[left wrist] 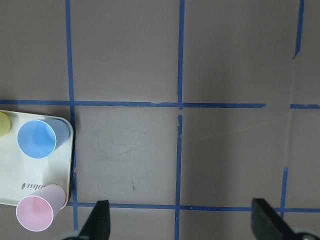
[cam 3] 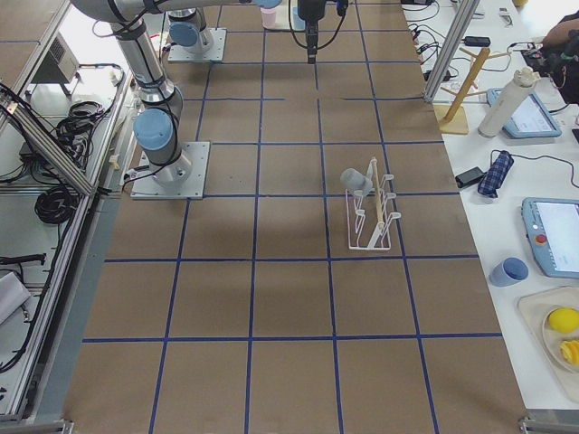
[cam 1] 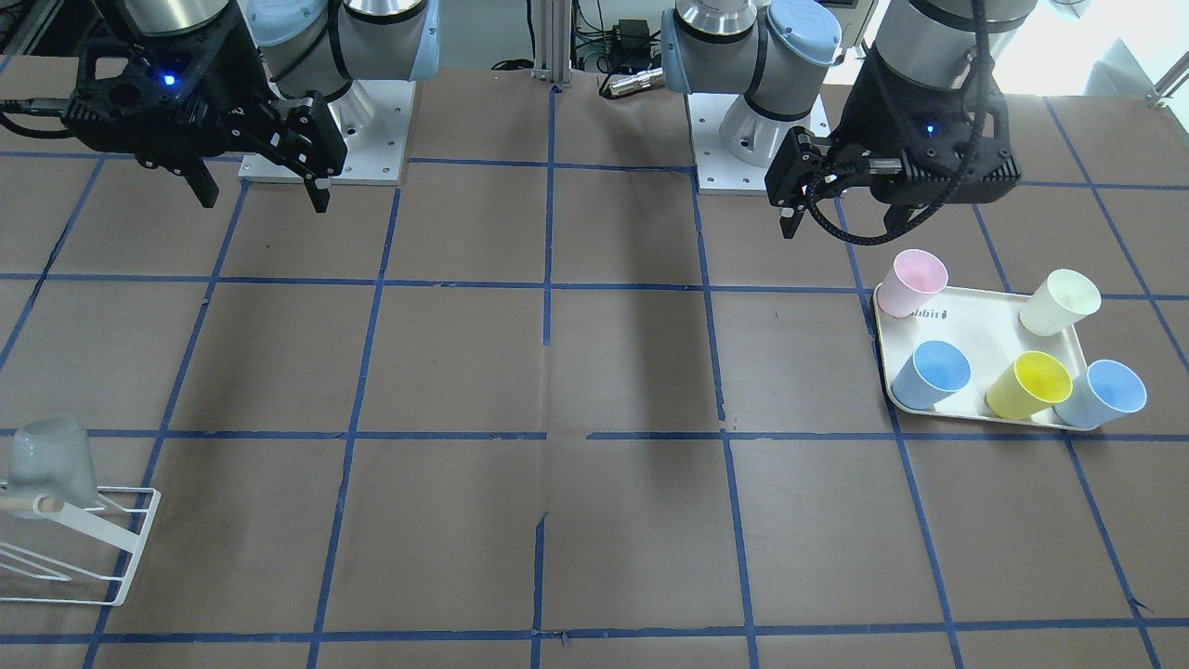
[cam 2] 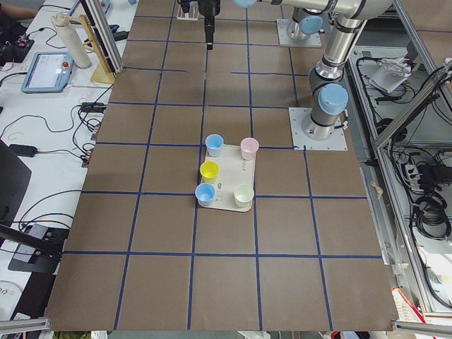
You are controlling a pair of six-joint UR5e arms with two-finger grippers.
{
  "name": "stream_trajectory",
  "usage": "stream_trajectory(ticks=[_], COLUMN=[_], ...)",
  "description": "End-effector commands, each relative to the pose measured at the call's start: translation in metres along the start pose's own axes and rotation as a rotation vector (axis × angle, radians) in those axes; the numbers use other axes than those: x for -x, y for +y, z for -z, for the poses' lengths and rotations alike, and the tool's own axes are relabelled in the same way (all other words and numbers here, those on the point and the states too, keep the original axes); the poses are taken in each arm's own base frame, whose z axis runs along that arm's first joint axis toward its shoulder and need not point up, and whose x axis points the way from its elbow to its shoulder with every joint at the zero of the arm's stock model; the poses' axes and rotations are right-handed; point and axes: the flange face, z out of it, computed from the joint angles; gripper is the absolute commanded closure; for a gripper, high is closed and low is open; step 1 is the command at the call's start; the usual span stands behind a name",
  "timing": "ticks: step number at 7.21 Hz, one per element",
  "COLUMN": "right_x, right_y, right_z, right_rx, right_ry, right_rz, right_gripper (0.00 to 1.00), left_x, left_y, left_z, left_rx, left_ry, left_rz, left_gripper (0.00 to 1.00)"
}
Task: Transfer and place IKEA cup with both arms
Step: 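Move the right gripper toward the white mug on the wire rack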
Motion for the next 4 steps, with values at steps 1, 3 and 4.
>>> stream_trajectory(ticks=[1, 3, 4], right_x=[-0.024, -0.086, -0.099], right_y=[-0.013, -0.020, -0.021], right_z=[-0.002, 0.001, -0.002], right_rx=[-0.020, -0.024, -0.020], right_ry=[0.010, 0.020, 0.032], right_rz=[-0.002, -0.124, -0.146], right_gripper=[0.00, 0.00, 0.00], left_x=[0.003, 0.003, 0.003], left_y=[-0.001, -0.001, 0.000], left_z=[0.000, 0.000, 0.001], left_rx=[0.000, 0.000, -0.002], left_ry=[0.000, 0.000, 0.000], left_rz=[-0.001, -0.001, -0.001], left_gripper=[0.00, 0.00, 0.00])
